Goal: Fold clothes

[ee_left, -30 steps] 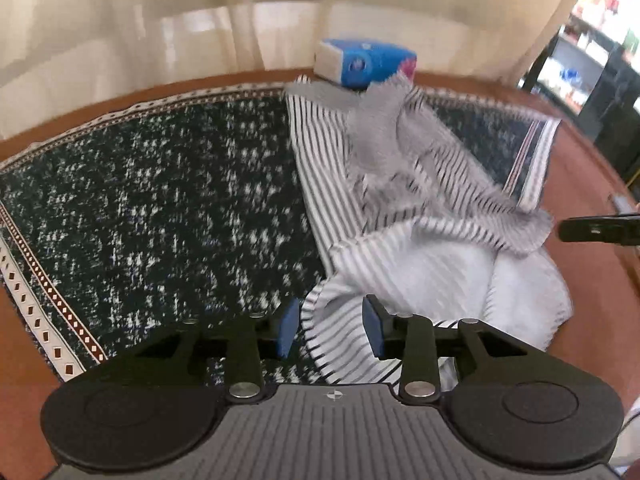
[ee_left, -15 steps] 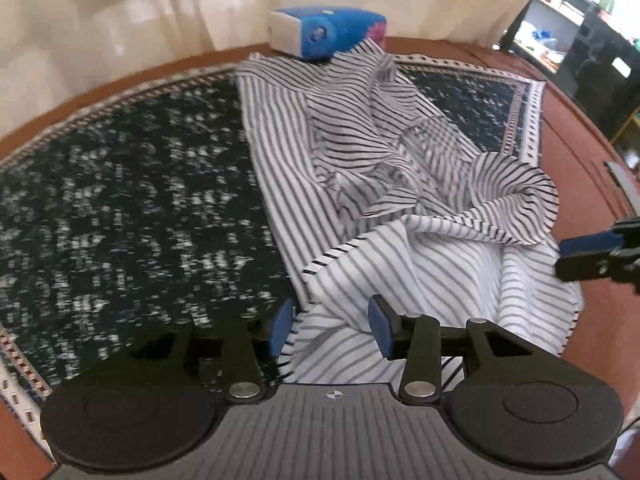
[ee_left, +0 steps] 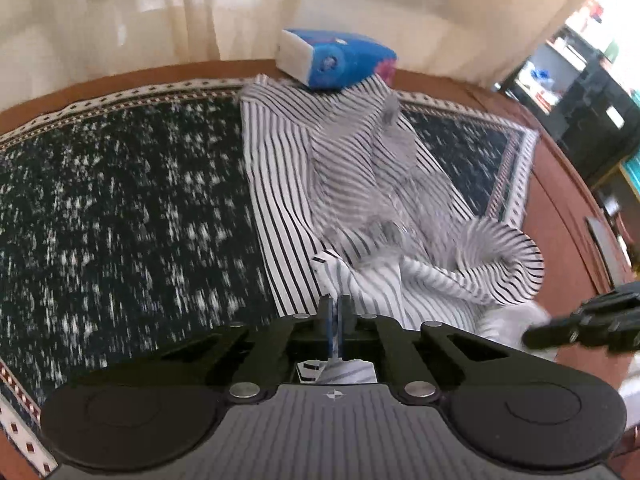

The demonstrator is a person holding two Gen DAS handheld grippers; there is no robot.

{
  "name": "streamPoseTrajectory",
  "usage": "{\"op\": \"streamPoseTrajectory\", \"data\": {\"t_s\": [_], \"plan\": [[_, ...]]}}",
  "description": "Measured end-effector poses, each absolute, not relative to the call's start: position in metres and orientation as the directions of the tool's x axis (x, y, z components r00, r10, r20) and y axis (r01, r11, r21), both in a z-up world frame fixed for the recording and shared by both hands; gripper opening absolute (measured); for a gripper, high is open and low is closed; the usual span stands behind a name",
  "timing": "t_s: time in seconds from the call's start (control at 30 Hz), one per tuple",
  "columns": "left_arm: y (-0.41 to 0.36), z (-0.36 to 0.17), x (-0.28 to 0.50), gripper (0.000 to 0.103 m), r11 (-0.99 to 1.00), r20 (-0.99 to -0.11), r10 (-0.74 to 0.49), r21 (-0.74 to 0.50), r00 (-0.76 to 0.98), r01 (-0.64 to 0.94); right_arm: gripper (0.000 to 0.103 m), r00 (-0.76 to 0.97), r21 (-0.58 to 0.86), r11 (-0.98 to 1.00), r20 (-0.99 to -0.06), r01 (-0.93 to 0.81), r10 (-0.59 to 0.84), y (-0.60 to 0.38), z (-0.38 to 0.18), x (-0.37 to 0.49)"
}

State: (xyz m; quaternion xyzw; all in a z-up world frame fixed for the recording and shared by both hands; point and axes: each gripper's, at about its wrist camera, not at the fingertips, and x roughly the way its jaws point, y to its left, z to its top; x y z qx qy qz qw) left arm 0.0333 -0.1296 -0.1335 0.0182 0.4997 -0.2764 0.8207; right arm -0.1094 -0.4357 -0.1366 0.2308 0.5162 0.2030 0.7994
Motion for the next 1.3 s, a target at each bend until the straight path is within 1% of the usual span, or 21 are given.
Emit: {"op": "streamPoseTrajectory", "data": {"t_s": [0.03,0.07,0.13,0.17,0.2,0.23,0.27,0.4,0.5,0.53,0.6,0.67,0.77,0.87,1.03,1.07,1.1,1.13,1.17,1.23,1.3], "plan": [[-0.131,-0.134,0.04,0.009,0.855,-0.831,-0.427,-0.242,0.358,0.459,0.001,0.418,0.602,0.796,-0.709,-0.063,0.568,-0.44,-0.136,-0.101],[-0.133,-0.135,0.045,0.023,0.869,-0.832,-0.408,-0.228,0.376,0.44,0.001,0.452,0.61,0.793,-0.702,-0.018,0.55,-0.444,-0.137,-0.093],[-0.132,-0.133,0.052,0.029,0.896,-0.84,-0.366,-0.202,0.4,0.395,0.004,0.518,0.626,0.777,-0.688,0.07,0.508,-0.453,-0.14,-0.076],[-0.127,-0.128,0.051,0.03,0.897,-0.834,-0.37,-0.207,0.409,0.391,0.007,0.541,0.624,0.774,-0.69,0.109,0.48,-0.456,-0.141,-0.068],[-0.121,-0.122,0.049,0.033,0.897,-0.827,-0.375,-0.212,0.418,0.387,0.007,0.523,0.568,0.814,-0.734,0.121,0.434,-0.455,-0.142,-0.064],[-0.114,-0.115,0.045,0.04,0.896,-0.82,-0.382,-0.216,0.426,0.388,0.007,0.499,0.503,0.858,-0.773,0.108,0.39,-0.451,-0.14,-0.064],[-0.105,-0.109,0.039,0.044,0.896,-0.818,-0.382,-0.214,0.431,0.389,0.008,0.498,0.482,0.873,-0.778,0.079,0.384,-0.449,-0.138,-0.07],[-0.083,-0.119,0.015,0.044,0.897,-0.861,-0.352,-0.199,0.367,0.395,0.01,0.494,0.523,0.852,-0.747,0.024,0.445,-0.449,-0.131,-0.099],[-0.078,-0.136,-0.004,0.044,0.899,-0.893,-0.338,-0.212,0.298,0.384,0.01,0.446,0.528,0.849,-0.756,-0.017,0.479,-0.438,-0.136,-0.11],[-0.08,-0.136,-0.012,0.044,0.887,-0.89,-0.347,-0.209,0.297,0.412,0.011,0.433,0.526,0.85,-0.759,-0.03,0.486,-0.433,-0.137,-0.112],[-0.086,-0.136,-0.029,0.045,0.86,-0.884,-0.364,-0.197,0.295,0.47,0.019,0.423,0.512,0.858,-0.767,-0.051,0.483,-0.426,-0.139,-0.115],[-0.105,-0.135,-0.048,0.046,0.803,-0.88,-0.332,-0.076,0.338,0.591,0.022,0.415,0.51,0.858,-0.769,-0.06,0.486,-0.42,-0.14,-0.115],[-0.125,-0.142,-0.062,0.046,0.735,-0.883,-0.312,0.01,0.351,0.678,0.022,0.405,0.512,0.856,-0.771,-0.066,0.492,-0.417,-0.14,-0.116],[-0.136,-0.145,-0.066,0.046,0.718,-0.874,-0.295,0.063,0.386,0.693,0.022,0.405,0.514,0.856,-0.771,-0.06,0.491,-0.42,-0.14,-0.117],[-0.143,-0.15,-0.06,0.046,0.713,-0.871,-0.285,0.086,0.399,0.696,0.022,0.403,0.515,0.856,-0.776,-0.039,0.486,-0.424,-0.145,-0.119],[-0.144,-0.149,-0.057,0.038,0.717,-0.869,-0.286,0.085,0.404,0.692,0.022,0.401,0.521,0.853,-0.775,-0.032,0.489,-0.425,-0.146,-0.12],[-0.144,-0.148,-0.054,0.026,0.721,-0.867,-0.287,0.085,0.408,0.688,0.022,0.399,0.526,0.85,-0.774,-0.026,0.492,-0.425,-0.148,-0.12],[-0.145,-0.147,-0.051,0.011,0.724,-0.864,-0.288,0.085,0.412,0.684,0.022,0.398,0.527,0.85,-0.776,-0.02,0.49,-0.425,-0.149,-0.121],[-0.146,-0.147,-0.048,0.006,0.728,-0.862,-0.289,0.085,0.417,0.68,0.022,0.398,0.523,0.852,-0.779,-0.016,0.485,-0.425,-0.151,-0.121],[-0.148,-0.145,-0.043,0.003,0.735,-0.857,-0.29,0.085,0.425,0.673,0.022,0.408,0.513,0.858,-0.782,-0.009,0.472,-0.423,-0.153,-0.12],[-0.15,-0.143,-0.037,0.002,0.742,-0.852,-0.292,0.084,0.434,0.665,0.022,0.413,0.517,0.856,-0.778,-0.006,0.473,-0.423,-0.155,-0.117]]}}
